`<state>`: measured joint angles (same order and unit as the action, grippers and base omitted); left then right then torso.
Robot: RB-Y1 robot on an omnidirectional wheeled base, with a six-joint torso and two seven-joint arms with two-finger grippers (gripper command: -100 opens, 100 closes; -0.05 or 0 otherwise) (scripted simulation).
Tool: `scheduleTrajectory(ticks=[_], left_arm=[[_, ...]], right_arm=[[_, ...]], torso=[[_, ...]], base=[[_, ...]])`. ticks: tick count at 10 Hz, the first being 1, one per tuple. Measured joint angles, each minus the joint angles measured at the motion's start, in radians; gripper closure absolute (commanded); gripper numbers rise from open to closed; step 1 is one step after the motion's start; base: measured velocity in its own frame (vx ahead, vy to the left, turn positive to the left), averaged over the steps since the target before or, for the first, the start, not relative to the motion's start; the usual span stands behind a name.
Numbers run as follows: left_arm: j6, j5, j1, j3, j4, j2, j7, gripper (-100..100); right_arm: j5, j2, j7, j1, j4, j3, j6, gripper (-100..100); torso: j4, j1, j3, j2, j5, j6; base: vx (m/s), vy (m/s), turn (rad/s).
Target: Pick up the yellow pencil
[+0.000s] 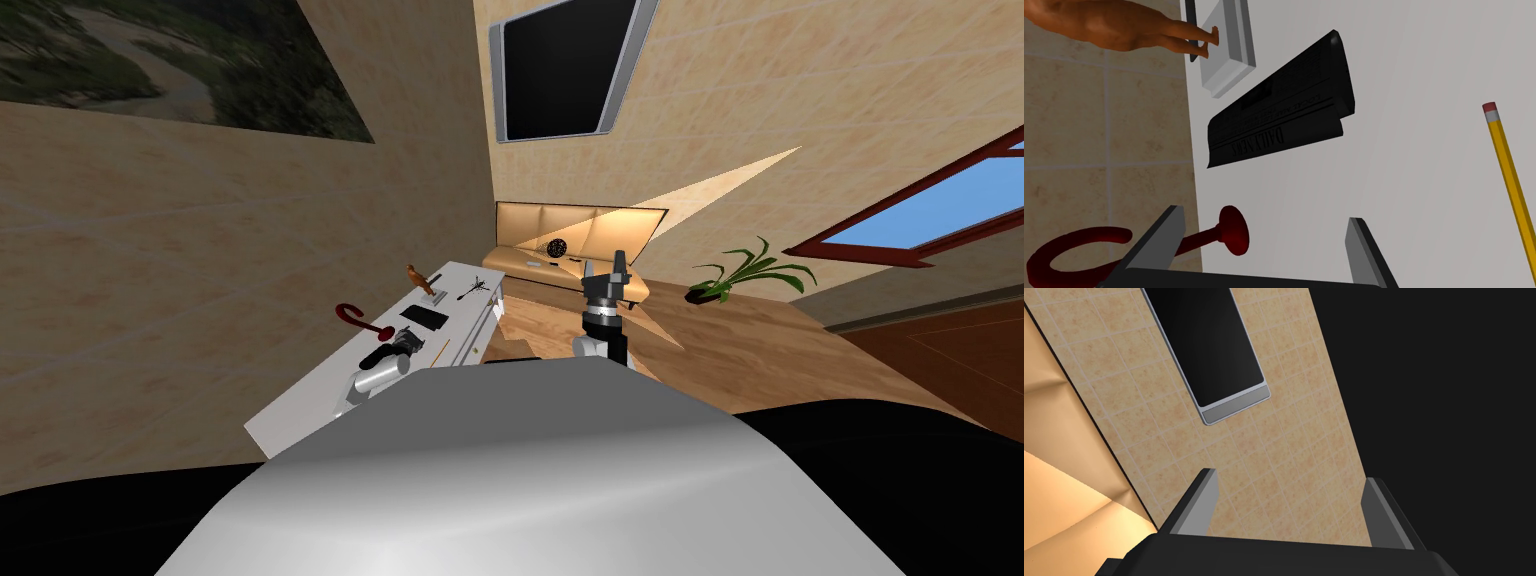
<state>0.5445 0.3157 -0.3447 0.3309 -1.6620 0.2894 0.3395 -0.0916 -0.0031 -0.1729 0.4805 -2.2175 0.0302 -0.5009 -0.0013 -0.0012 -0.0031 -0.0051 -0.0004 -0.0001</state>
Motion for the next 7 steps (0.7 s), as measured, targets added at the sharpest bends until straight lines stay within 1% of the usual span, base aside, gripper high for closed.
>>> scheduleTrajectory(ticks=[2,3,4,5,7], left_arm=[[0.05,-0.001,0.007,0.01,0.01,-0.001,0.007,-100],[0.083,0.004,0.012,0.022,0.02,0.004,0.013,-100],[0.112,-0.003,0.018,0.027,0.03,-0.002,0.018,-100],[0.138,0.014,0.03,0.039,0.067,0.013,0.021,-100],[0.194,0.021,0.029,0.057,0.086,0.014,0.031,-100]], right_arm=[[0.0,0.0,0.0,0.0,0.0,0.0,0.0,0],[0.0,0.0,0.0,0.0,0.0,0.0,0.0,0],[0.0,0.0,0.0,0.0,0.0,0.0,0.0,0],[0.0,0.0,0.0,0.0,0.0,0.0,0.0,0],[0.0,0.0,0.0,0.0,0.0,0.0,0.0,0]], torso=[[0.001,0.001,0.002,0.003,0.0,0.0],[0.001,0.0,0.001,0.002,0.0,0.0],[0.0,0.0,0.001,0.002,0.0,0.0],[0.0,0.0,0.001,0.001,0.0,0.0],[0.0,0.0,0.0,0.0,0.0,0.0]], base=[[0.035,-0.014,0.012],[0.054,-0.025,0.026],[0.066,-0.029,0.029],[0.073,-0.031,0.017],[0.081,-0.031,0.025]])
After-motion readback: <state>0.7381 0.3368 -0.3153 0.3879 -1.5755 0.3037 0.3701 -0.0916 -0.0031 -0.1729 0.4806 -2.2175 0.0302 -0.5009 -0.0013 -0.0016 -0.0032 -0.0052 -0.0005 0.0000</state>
